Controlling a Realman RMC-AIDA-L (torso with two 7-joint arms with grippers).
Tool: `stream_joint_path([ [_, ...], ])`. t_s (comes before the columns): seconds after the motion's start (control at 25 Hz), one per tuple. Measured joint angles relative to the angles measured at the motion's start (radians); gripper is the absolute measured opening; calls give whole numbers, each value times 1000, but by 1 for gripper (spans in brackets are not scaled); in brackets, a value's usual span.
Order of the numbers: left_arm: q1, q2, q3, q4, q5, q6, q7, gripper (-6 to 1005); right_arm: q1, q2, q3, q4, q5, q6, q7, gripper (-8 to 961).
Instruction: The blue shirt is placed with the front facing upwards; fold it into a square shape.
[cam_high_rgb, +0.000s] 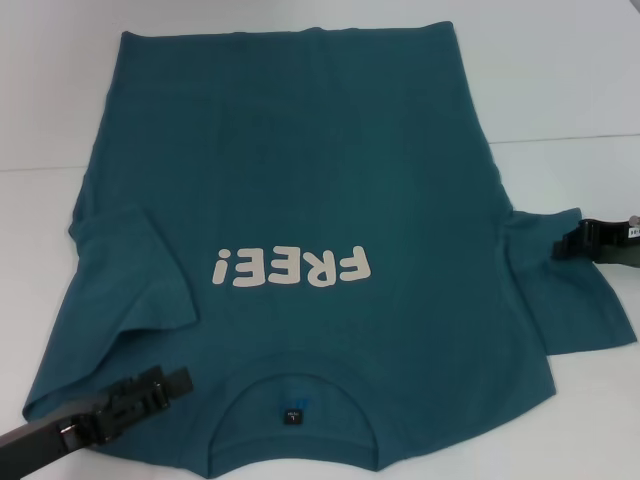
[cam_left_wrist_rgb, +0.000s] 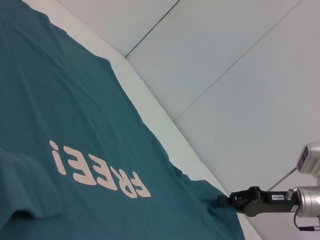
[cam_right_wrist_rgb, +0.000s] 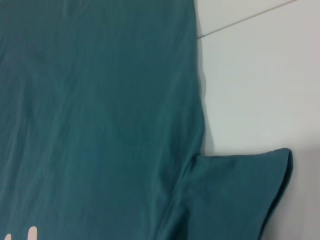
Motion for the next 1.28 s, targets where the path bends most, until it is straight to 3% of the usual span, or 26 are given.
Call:
stream_joint_path([
  [0.28,0,0,0,0,0,0,0,765,-2,0,0,0,0,4,-3,78],
  [0.48,5,0,0,0,0,0,0,765,-13,-1,0,-9,0,5,-1,14],
  [0.68,9,0,0,-3,0,0,0,765,-35,-4,0,-53,0,5,19,14],
  [1.12,14,-2,0,-14,0,-2,4,765,-40,-37,2,-94,0,-10,57,13],
  [1.28,17,-2,0,-14,0,-2,4,765,-31,-39,6,-104,0,-19,58,13],
])
